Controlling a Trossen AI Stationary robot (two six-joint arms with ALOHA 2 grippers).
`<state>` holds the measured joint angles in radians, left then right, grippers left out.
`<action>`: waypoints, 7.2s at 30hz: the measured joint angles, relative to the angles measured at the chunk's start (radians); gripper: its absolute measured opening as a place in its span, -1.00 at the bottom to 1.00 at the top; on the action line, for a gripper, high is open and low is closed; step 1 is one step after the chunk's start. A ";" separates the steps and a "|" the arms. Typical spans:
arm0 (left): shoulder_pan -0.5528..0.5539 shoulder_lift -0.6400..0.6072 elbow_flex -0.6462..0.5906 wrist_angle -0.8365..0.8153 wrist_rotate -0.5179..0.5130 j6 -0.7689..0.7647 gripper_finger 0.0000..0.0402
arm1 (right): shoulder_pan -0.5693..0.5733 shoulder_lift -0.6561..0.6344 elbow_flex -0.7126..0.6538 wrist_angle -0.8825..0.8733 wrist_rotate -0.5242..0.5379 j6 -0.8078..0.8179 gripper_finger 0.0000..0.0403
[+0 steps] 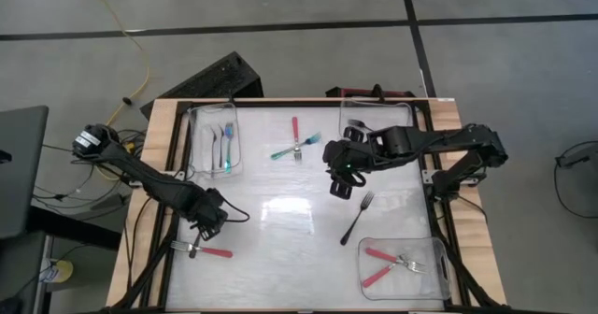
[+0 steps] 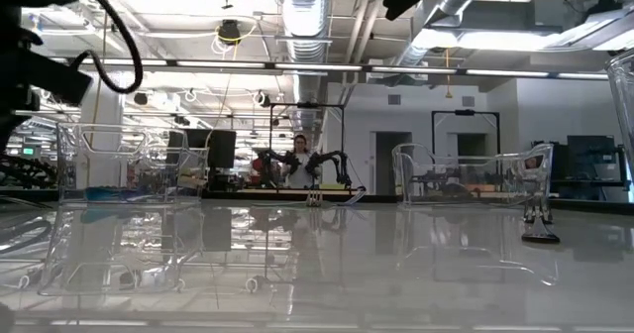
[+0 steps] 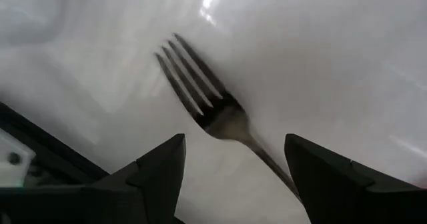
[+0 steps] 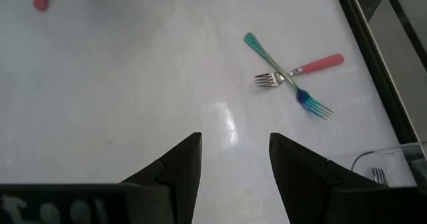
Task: Sort silverware by color (type)
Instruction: Put the black fork into the top right transparent bin, then put the pink fork into the bottom right transparent bin
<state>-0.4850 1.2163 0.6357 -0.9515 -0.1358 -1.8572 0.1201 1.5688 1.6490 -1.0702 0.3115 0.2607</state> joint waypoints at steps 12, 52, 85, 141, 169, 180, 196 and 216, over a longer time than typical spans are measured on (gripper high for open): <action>-0.025 -0.006 -0.135 0.195 0.080 -0.045 0.17 | 0.004 0.000 0.000 0.001 0.000 0.003 -0.02; -0.001 0.002 0.007 0.236 0.086 0.295 -0.99 | -0.029 0.000 0.000 0.009 0.001 0.026 -0.02; 0.589 0.088 0.474 0.949 0.440 1.490 -0.99 | 0.077 -0.382 -0.210 -0.311 -0.013 0.320 -0.02; 0.821 1.009 1.450 0.652 0.191 1.557 -0.99 | 0.074 -0.648 -0.461 -0.079 0.115 0.573 -0.02; 0.789 1.210 1.666 0.713 0.040 1.848 -0.93 | 0.074 -0.647 -0.460 -0.103 0.135 0.632 -0.02; 0.789 1.210 1.666 0.643 0.033 1.845 -0.50 | 0.074 -0.646 -0.460 -0.103 0.132 0.632 -0.02; 0.789 1.177 1.719 0.421 -0.025 1.882 -0.16 | 0.074 -0.646 -0.460 -0.149 0.131 0.613 -0.02; 0.849 0.938 1.720 0.039 -0.118 1.931 -0.16 | 0.075 -0.538 -0.460 0.003 0.098 0.483 -0.03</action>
<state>0.3635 2.1543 2.3555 -0.9129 -0.2537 0.0735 0.1956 1.0303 1.1892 -1.0674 0.4094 0.7442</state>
